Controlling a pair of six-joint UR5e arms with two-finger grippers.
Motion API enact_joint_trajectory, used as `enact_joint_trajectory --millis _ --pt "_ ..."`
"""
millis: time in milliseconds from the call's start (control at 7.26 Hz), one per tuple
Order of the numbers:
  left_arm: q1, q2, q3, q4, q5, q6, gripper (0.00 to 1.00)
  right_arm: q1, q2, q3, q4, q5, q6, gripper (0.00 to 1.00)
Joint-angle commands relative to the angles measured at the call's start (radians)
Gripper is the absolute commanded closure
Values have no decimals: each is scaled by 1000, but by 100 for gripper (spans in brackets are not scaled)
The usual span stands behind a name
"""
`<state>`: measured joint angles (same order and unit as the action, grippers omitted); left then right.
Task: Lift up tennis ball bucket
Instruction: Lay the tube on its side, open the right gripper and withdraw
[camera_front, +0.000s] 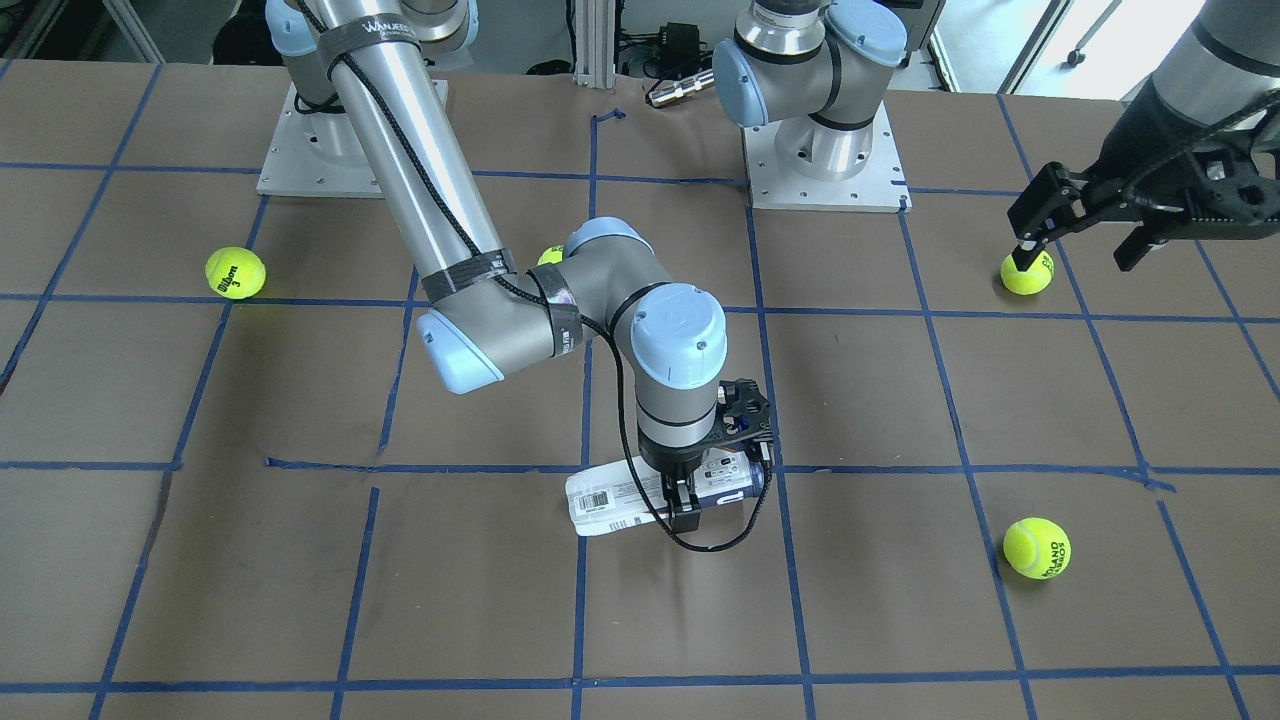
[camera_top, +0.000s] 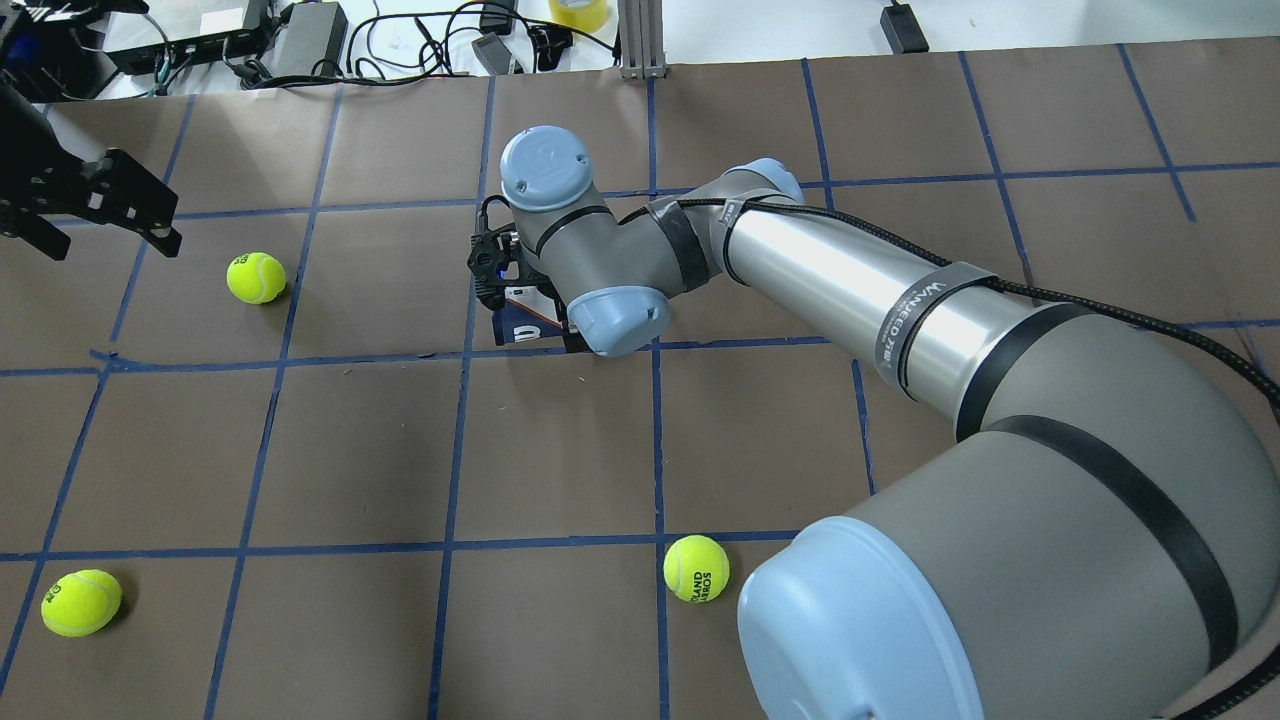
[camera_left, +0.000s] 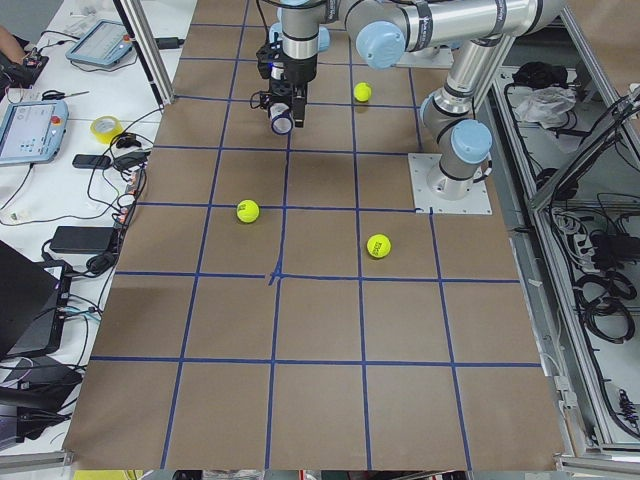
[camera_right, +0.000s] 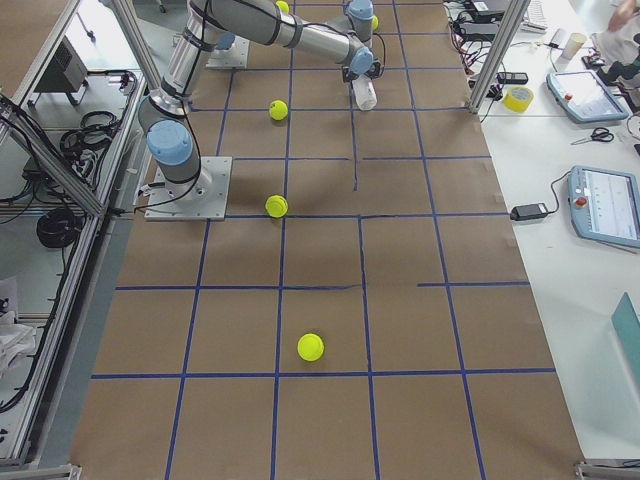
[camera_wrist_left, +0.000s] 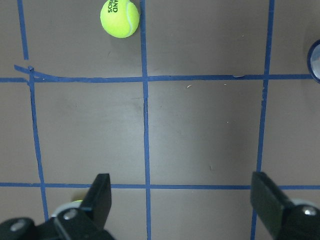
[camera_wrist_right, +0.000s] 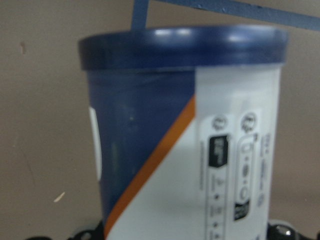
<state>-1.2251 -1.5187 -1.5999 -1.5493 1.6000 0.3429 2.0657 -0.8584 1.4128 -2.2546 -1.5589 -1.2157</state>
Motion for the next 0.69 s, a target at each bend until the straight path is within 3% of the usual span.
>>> enact_joint_trajectory --millis 0,551 --pt "-1 -1 -2 0 -5 1 0 4 -4 0 21 -4 7 0" --pt "-2 -2 -6 0 -11 -1 0 -15 -66 -17 96 14 13 0"
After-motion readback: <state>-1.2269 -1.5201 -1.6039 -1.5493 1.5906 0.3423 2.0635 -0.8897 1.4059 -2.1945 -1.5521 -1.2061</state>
